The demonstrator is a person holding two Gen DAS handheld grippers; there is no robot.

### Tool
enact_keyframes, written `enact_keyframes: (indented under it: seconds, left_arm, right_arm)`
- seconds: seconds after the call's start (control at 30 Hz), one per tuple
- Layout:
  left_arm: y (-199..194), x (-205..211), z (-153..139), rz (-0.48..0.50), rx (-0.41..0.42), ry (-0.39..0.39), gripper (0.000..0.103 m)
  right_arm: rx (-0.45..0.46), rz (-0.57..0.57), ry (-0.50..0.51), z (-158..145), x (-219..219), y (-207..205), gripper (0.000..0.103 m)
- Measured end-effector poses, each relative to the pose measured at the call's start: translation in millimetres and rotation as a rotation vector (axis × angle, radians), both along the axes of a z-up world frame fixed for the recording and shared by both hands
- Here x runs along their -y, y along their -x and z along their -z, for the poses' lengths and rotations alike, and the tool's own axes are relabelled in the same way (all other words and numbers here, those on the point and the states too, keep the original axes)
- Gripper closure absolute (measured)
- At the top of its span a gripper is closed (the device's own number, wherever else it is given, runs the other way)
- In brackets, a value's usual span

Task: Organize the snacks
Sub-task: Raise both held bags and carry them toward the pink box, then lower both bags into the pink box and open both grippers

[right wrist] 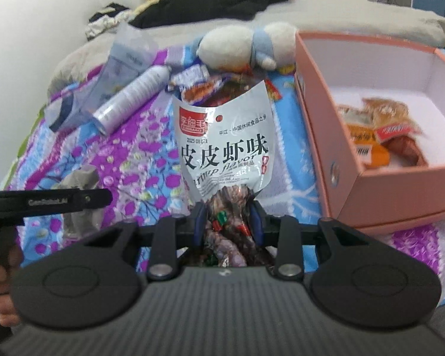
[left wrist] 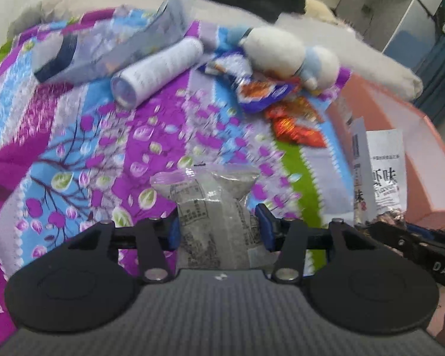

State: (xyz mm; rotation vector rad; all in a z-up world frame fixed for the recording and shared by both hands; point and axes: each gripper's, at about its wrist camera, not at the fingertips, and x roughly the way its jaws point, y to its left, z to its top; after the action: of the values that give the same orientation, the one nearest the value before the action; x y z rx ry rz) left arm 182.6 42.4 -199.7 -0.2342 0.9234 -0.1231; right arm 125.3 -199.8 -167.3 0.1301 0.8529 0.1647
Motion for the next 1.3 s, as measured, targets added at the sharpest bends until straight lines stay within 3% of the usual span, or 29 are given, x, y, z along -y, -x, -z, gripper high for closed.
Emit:
enact_keyframes:
  seconds: [0.3, 0.83, 1.07, 1.3]
  left_arm:
    - [-8.5, 30.0, -71.4, 0.057, 0.108, 0.039, 0.048]
    - [-30.8, 124.4, -192.3, 0.187, 0.345, 0.057, 0.048]
    - [-55.1, 173.3, -209.0, 0.251, 0.351, 0.106, 0.048]
    - [-93.9, 233.1, -180.1, 0.344, 0.272, 0.108, 0.048]
  right_arm:
    - [0.098, 0.026, -0.006, -53.7, 20.3, -0.9, 0.068]
    - [0.264, 0.086, 0.008, -139.5, 76.5, -13.0, 0.068]
    - [0.327, 0.148, 0.034, -160.1, 117.1, -19.2, 0.068]
    - [0.272, 0.221, 0.032, -135.4, 164.9, -43.5, 0.068]
